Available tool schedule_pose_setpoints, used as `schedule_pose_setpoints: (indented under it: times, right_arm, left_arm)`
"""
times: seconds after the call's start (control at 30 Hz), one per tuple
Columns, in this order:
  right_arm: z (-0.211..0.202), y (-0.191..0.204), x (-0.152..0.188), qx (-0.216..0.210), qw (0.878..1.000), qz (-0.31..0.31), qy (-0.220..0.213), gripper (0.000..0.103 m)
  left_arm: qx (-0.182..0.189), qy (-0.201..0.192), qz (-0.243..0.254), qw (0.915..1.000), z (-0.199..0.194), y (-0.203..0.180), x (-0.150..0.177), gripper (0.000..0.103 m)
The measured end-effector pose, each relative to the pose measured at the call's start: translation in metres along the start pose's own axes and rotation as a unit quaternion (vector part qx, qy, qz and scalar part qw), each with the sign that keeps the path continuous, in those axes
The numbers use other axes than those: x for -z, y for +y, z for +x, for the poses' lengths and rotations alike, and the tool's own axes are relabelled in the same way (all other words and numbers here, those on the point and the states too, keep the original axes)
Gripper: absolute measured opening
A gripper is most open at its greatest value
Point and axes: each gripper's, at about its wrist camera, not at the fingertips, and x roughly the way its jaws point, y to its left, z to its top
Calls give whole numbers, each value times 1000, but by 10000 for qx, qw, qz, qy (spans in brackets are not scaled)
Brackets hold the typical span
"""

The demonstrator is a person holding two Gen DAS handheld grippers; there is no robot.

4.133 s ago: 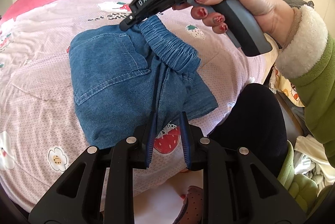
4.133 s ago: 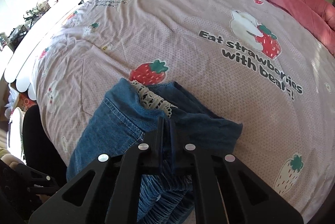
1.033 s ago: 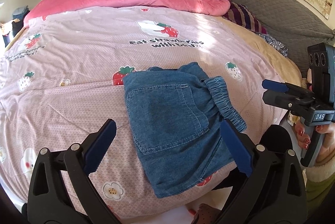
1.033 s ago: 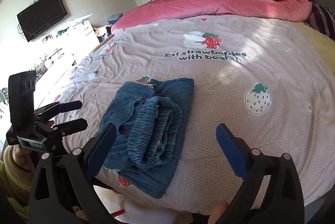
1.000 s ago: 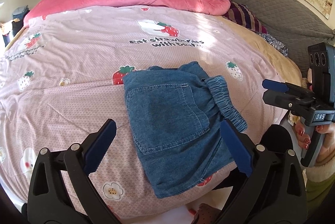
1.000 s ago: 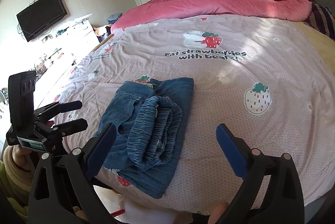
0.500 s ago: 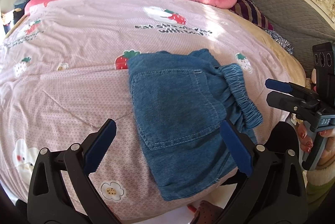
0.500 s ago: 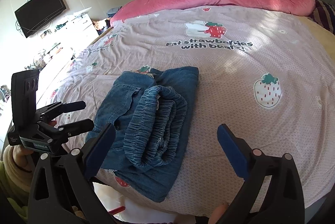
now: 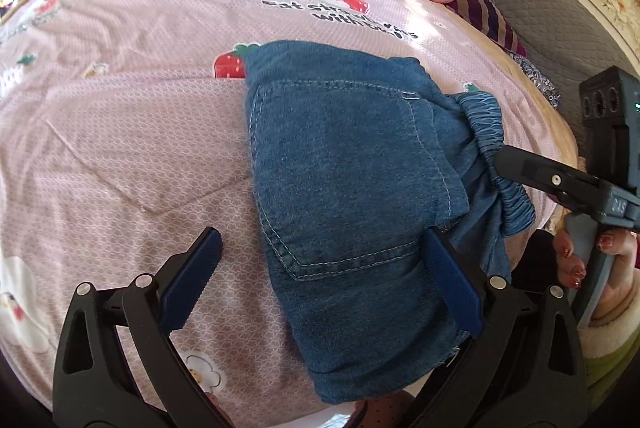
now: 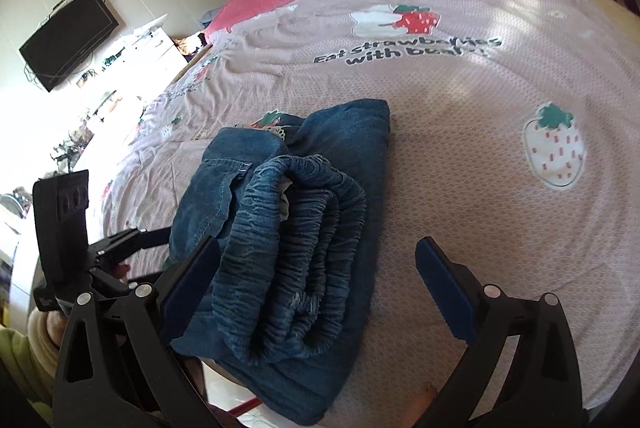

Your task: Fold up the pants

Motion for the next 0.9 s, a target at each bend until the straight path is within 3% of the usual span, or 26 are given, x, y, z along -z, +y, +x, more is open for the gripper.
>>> schedule_pose_setpoints:
  times: [0.3,0.4,0.47,0.53,0.63,0.8,0.9]
  right_arm:
    - [24,-6,-4,-310,9991,265,138,95]
    - [28,-4,-5,-390,9987,249,193,75]
    - [30,-2,-5,-347,9990,192,227,70]
    - [30,-2,-4,-345,9991,158,213,58]
    - [29,0,-2,-252,9994,102,193,48]
    - [19,18,0,77,9995,-304,2,41]
    - [11,30,-3,161,9983,-540,-154,39]
  left_arm:
    - [223,13,-22,9997,8,-2,-3,93]
    - [329,32,-51,9994,10,-2,-3,93]
    - [342,22,-63,9994,10,-4,-2,91]
    - [421,31,-34,9991,11,-8,-3,80]
    - [424,17,66,9991,12,-12,-2,65]
    - [331,-123,285,9990,4,-21,-3,41]
    - [373,-241,325,9985,-4,-22,-8,37]
